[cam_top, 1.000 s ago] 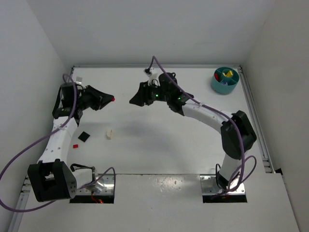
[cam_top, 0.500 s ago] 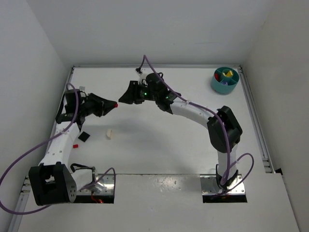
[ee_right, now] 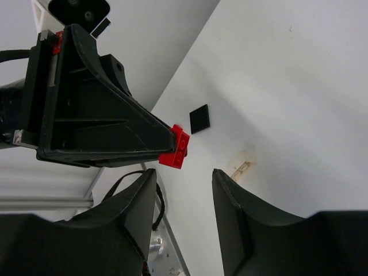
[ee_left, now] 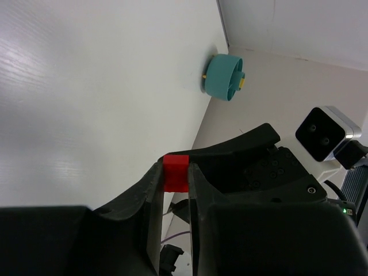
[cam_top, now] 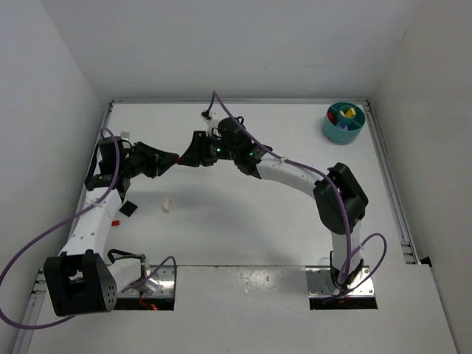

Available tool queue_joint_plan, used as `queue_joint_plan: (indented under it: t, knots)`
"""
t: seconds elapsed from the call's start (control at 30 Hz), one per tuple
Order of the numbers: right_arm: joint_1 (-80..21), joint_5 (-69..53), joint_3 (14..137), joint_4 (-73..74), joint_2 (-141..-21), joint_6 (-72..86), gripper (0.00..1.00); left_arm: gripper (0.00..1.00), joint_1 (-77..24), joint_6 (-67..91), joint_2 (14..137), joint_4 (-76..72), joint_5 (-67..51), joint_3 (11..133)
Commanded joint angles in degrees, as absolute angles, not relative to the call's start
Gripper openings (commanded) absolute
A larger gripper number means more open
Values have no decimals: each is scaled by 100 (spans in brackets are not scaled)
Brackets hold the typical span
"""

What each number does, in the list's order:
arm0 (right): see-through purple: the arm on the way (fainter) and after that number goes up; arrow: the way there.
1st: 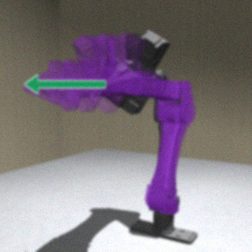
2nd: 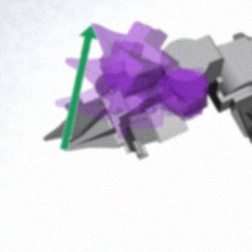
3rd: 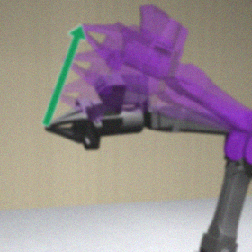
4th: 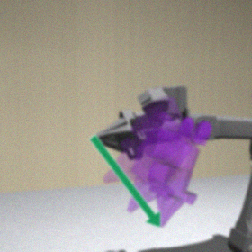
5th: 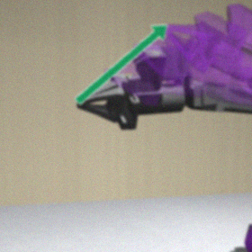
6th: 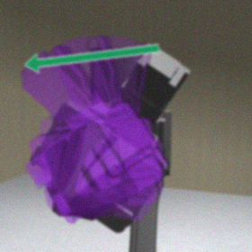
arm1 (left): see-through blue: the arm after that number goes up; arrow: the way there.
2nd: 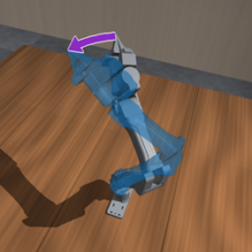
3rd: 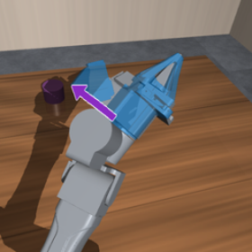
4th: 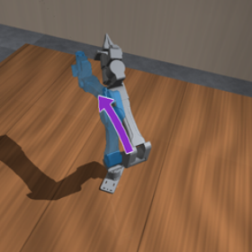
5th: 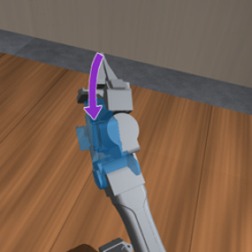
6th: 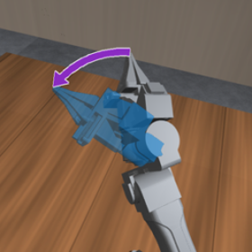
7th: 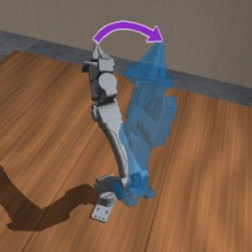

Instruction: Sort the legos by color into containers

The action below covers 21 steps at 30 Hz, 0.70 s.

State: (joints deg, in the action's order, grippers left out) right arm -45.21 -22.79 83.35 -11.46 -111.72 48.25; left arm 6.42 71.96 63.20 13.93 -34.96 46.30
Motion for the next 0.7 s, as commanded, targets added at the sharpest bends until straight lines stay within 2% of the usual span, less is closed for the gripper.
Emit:
queue_joint_plan:
  t: [0.0,0.5,0.63,0.67]
  knots:
    - [-4570,-2347,8367,-1424,-11021,4834,45,8,598,7373,6179,1187,-3577,4588]
    - [-4676,-2294,8675,-1424,-11320,4667,37,8,492,7427,6179,1081,-3691,4526]
    - [-4676,-2189,8675,-1424,-11373,4614,30,8,378,7427,6126,1029,-3691,4474]
    - [-4676,-2188,8727,-1424,-11373,4562,26,8,378,7427,6126,1028,-3691,4474]
